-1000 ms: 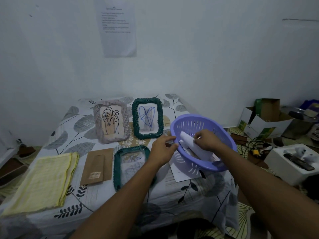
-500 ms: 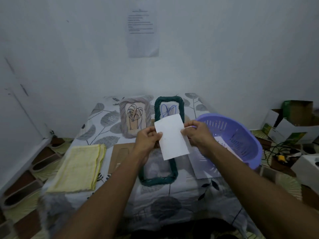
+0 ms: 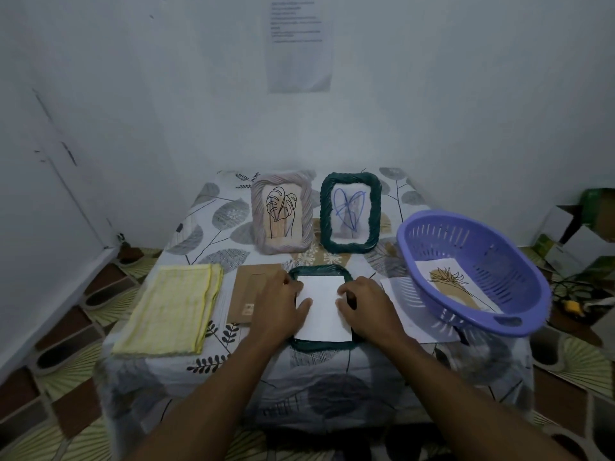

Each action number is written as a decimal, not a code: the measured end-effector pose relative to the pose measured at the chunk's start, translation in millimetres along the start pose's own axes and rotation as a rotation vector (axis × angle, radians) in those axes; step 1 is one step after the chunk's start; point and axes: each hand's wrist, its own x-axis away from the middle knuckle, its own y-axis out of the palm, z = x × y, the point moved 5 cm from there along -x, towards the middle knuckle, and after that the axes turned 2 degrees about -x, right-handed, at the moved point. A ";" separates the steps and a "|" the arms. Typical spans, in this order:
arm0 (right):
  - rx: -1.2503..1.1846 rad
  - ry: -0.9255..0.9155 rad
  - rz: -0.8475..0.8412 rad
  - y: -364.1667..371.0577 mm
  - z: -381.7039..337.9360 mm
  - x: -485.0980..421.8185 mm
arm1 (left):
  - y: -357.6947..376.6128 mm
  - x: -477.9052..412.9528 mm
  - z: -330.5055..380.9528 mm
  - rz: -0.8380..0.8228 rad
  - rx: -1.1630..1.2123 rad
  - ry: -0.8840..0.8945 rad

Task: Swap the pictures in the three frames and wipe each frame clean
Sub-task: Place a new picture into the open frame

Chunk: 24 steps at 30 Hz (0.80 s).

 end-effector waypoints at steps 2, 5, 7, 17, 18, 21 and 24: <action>-0.019 -0.017 0.013 1.4 3.0 1.0 | 1.5 2.0 -3.6 0.019 -0.008 0.000; -0.041 -0.030 0.005 2.3 5.3 -0.6 | 2.2 2.2 -7.3 -0.012 0.012 -0.008; -0.053 -0.029 -0.007 2.4 5.4 -2.3 | 3.7 1.5 -9.5 -0.026 0.048 -0.007; -0.044 0.001 0.009 3.8 7.2 -7.5 | 10.2 -1.1 -17.2 -0.015 0.128 -0.058; -0.043 0.006 0.014 4.1 7.4 -7.8 | 9.7 -1.1 -16.7 -0.011 0.123 -0.057; -0.043 0.019 0.023 4.9 7.9 -8.8 | 9.6 -1.2 -16.3 -0.003 0.123 -0.058; -0.047 0.016 0.031 5.3 9.3 -8.5 | 10.2 -1.0 -17.2 -0.003 0.130 -0.057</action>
